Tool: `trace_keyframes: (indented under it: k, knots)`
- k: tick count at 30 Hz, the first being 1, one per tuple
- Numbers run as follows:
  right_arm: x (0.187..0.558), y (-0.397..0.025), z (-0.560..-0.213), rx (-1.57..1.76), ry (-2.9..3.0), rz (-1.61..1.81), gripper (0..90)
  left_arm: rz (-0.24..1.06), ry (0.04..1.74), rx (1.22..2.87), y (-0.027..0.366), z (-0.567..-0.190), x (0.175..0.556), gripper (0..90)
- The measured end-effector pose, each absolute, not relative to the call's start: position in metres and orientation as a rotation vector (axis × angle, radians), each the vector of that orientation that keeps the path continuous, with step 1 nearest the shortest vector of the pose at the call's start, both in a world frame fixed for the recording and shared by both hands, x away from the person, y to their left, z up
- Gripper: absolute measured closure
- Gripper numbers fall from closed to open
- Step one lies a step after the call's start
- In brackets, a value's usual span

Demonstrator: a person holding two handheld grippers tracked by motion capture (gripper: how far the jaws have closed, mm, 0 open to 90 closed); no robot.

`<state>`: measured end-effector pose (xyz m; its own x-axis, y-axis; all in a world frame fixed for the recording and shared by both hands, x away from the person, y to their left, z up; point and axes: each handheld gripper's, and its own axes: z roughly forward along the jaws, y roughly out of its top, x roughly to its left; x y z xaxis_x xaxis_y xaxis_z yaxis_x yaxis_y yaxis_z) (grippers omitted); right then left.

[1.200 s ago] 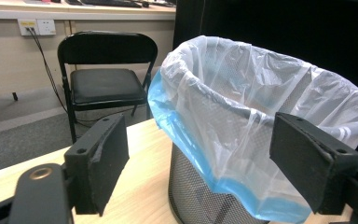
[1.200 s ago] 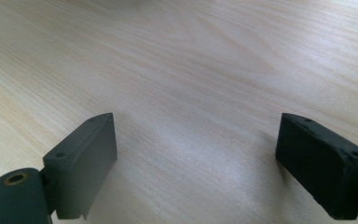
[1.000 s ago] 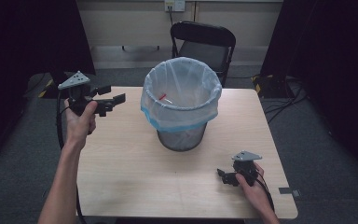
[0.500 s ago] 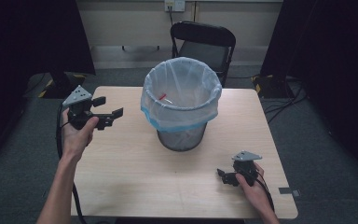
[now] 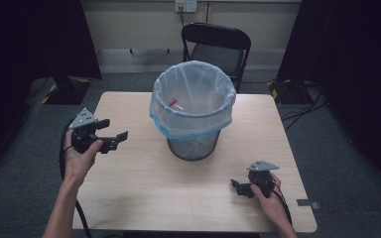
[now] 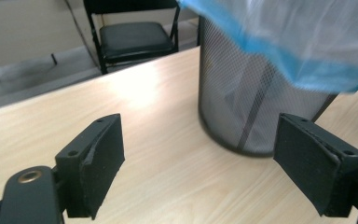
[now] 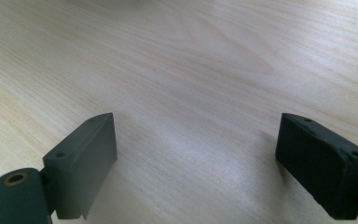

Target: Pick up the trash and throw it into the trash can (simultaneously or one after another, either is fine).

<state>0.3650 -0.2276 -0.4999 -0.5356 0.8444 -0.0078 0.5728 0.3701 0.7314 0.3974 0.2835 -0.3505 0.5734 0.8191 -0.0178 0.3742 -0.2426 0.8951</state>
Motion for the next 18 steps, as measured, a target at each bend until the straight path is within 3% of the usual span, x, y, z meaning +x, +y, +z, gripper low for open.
trace_keyframes:
  k: [10, 18]
  knots:
    - [0.365, -0.228, -0.500, 1.235, 2.254, 0.974, 11.5, 0.582, 1.055, 1.904, 0.291, -0.383, 0.390, 15.9]
    - [0.365, -0.228, -0.500, 1.234, 2.255, 0.974, 11.5, 0.508, 1.109, 1.929, 0.292, -0.413, 0.383, 16.0]
